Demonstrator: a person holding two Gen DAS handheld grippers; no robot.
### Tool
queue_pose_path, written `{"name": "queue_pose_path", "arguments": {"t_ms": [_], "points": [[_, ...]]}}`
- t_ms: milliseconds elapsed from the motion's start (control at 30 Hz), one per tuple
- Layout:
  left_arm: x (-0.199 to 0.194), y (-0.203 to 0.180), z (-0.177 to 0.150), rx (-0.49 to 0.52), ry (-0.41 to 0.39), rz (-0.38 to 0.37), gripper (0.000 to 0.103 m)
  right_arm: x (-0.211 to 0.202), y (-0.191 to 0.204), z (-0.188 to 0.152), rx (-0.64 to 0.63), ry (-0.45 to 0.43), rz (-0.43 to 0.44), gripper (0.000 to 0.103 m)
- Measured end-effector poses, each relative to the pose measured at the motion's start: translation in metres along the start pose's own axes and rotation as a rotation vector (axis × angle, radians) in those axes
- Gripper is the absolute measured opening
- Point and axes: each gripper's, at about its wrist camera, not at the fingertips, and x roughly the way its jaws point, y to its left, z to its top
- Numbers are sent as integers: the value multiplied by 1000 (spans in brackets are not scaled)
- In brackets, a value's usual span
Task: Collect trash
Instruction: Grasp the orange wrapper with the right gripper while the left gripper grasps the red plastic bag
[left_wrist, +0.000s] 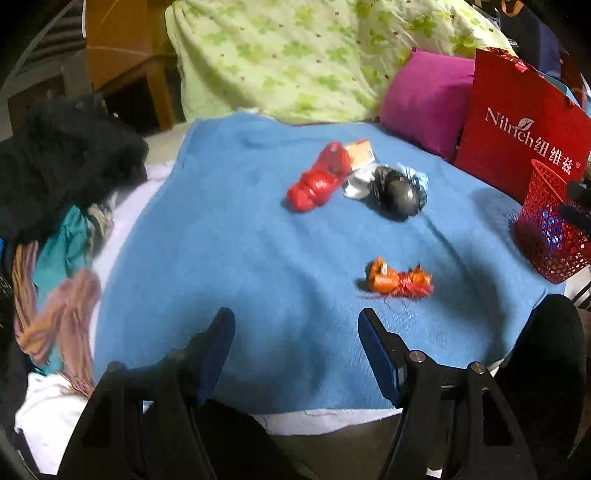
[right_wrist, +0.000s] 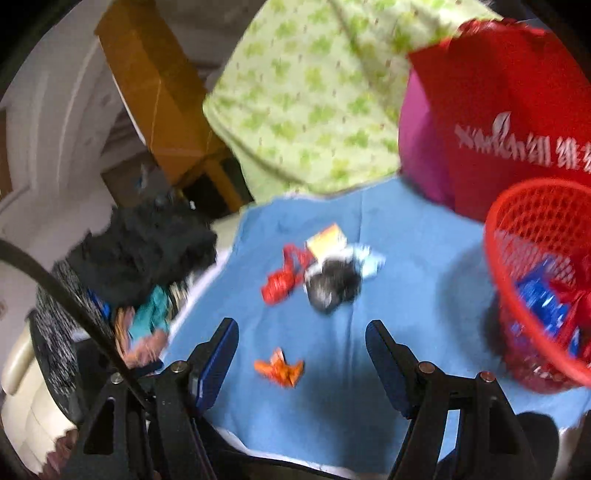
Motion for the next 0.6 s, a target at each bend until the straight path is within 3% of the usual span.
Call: {"name": "queue_pose_path", "arguments": {"t_ms": [167, 433, 500, 600], "points": [[14, 0, -12, 2, 37, -7, 70, 29, 3, -18, 7, 101, 17, 75], [24, 31, -15, -95, 58, 15, 70, 101, 40, -30, -137, 255, 102, 73], [24, 37, -16, -106, 59, 22, 70, 126, 46, -35, -181, 293, 98, 63], [23, 45, -18, -123, 63, 32, 70, 166, 47, -41, -231, 367, 62, 57]]}}
